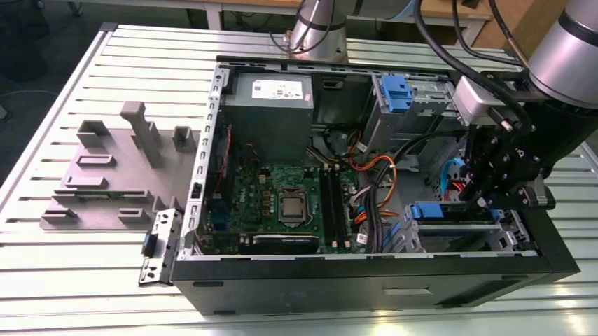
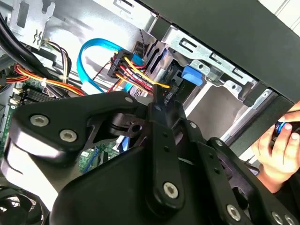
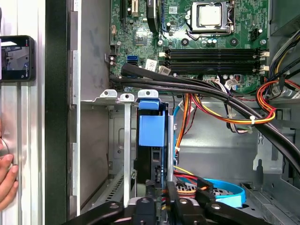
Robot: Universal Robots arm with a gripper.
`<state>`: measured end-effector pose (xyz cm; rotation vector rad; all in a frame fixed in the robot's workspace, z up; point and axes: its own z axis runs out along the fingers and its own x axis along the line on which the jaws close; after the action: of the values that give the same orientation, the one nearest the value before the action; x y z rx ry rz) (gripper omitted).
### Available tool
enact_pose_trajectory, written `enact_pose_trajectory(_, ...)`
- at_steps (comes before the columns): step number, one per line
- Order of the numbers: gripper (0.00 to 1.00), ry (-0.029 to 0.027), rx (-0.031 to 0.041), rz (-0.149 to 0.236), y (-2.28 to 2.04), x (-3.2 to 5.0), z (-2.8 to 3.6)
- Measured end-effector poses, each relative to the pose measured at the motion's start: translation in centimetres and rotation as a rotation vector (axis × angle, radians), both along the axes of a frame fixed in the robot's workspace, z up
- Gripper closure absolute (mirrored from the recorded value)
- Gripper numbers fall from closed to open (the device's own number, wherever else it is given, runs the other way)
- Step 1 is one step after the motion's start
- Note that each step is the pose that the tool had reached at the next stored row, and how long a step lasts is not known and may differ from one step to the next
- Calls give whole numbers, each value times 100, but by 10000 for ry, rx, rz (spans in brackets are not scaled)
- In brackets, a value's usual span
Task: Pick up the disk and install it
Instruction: 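Insert the first disk wire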
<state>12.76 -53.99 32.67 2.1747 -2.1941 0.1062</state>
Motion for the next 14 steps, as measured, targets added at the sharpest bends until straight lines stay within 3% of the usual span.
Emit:
enact_pose_trajectory(1,82,0,0,0,0,0,8)
enact_pose_trajectory(2,75,0,8,0,0,0,22)
enact_pose_trajectory(6,75,0,16,0,0,0,116)
enact_pose_trajectory(8,75,0,18,0,0,0,131)
enact_pose_trajectory(10,76,0,19,0,0,0,131)
enact_pose_trajectory(12,89,0,16,0,0,0,132)
enact_pose_trajectory(14,89,0,16,0,0,0,133)
